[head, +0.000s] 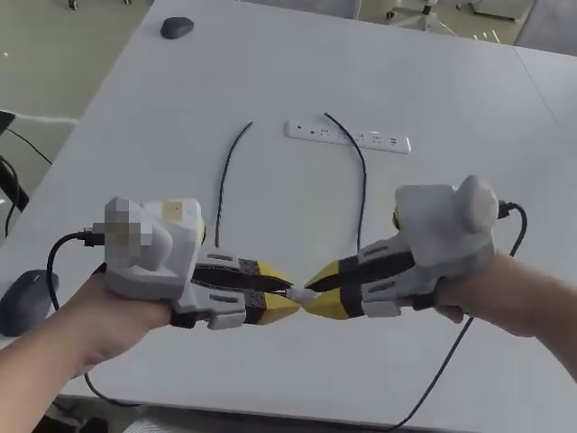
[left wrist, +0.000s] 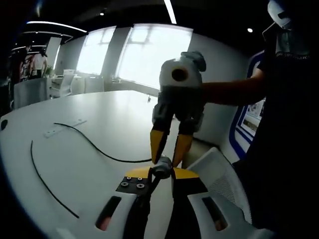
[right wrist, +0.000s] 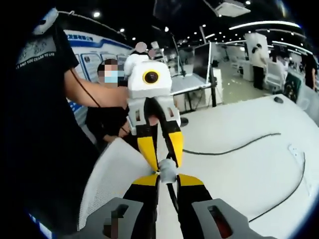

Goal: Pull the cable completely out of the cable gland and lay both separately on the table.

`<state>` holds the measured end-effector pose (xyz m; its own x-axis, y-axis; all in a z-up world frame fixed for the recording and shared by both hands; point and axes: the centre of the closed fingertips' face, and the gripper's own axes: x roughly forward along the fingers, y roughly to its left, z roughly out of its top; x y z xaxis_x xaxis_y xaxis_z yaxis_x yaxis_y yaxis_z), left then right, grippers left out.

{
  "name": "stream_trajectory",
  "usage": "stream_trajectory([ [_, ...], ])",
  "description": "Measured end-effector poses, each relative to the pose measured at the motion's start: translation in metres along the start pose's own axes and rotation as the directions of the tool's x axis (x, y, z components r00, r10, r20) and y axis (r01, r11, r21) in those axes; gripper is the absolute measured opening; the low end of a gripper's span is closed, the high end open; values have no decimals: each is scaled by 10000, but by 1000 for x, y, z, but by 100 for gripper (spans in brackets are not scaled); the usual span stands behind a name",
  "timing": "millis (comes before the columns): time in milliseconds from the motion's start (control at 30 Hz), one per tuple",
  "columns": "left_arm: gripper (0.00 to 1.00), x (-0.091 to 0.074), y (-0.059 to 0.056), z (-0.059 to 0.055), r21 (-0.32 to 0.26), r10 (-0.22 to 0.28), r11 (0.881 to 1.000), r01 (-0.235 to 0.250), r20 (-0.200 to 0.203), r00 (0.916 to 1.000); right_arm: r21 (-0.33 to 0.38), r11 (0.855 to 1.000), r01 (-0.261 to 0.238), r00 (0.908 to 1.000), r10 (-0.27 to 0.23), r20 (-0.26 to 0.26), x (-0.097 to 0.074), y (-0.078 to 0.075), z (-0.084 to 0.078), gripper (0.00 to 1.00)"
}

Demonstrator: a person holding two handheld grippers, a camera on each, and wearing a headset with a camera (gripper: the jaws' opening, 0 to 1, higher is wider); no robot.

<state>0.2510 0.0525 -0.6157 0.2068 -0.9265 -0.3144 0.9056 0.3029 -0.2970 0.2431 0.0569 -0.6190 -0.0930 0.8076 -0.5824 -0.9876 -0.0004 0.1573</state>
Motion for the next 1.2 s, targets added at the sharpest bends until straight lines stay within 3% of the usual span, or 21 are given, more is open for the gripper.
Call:
stream_trajectory([
  [67, 15, 2, 0, -2, -63, -20, 10000, 20, -70, 10000, -495, 9977, 453, 9983, -470, -344, 2, 1, -4, 8],
  [167, 15, 3, 0, -6, -165, -90, 9998, 87, -156, 9998, -1820, 9772, 1090, 9905, -1221, -626, 4, 1, -7, 8],
  [233, 15, 4, 2, -7, -383, -92, 9992, 88, -114, 9999, -2379, 9579, 1607, 9809, -1818, -692, 4, -1, -7, 8],
  [267, 15, 4, 3, -6, -573, -73, 9983, 70, -41, 10000, -2977, 9346, 1947, 9722, -2242, -681, 4, -2, -6, 8],
  [300, 15, 3, 4, -5, -647, -44, 9979, 48, 55, 10000, -3227, 9205, 2201, 9658, -2522, -607, 4, -3, -5, 8],
  [367, 15, 3, 2, -6, -709, -160, 9974, 163, 45, 9999, -3223, 9199, 2234, 9634, -2587, -706, 6, 2, -8, 8],
  [400, 15, 4, 1, -6, -667, -163, 9976, 165, 45, 9999, -3486, 9073, 2353, 9584, -2762, -719, 6, 1, -9, 8],
  [567, 15, 6, -3, -12, -555, -252, 9982, 242, -179, 9995, -3551, 9061, 2299, 9577, -2755, -829, 8, 3, -13, 8],
  [733, 15, 5, -3, -10, -575, -267, 9980, 261, -96, 9996, -3474, 9046, 2472, 9543, -2895, -748, 6, 3, -11, 8],
  [767, 15, 6, -3, -9, -578, -284, 9979, 281, -43, 9996, -3349, 9054, 2609, 9495, -3033, -804, 5, 1, -12, 8],
  [967, 15, 7, -1, -4, -487, -222, 9986, 227, 103, 9997, -2363, 9207, 3107, 9437, -3286, -394, -3, -2, -6, 10],
  [1067, 15, 7, 0, -1, -507, -175, 9985, 187, 239, 9996, -1506, 9231, 3539, 9316, -3622, -304, -13, -4, -7, 16],
  [1167, 16, 6, 1, 0, -531, -109, 9985, 125, 312, 9995, -1288, 9150, 3824, 9205, -3894, -331, -19, -5, -11, 18],
  [1200, 16, 5, 1, 1, -571, -98, 9983, 118, 338, 9994, -1329, 9040, 4064, 9084, -4154, -472, -21, -7, -16, 17],
])
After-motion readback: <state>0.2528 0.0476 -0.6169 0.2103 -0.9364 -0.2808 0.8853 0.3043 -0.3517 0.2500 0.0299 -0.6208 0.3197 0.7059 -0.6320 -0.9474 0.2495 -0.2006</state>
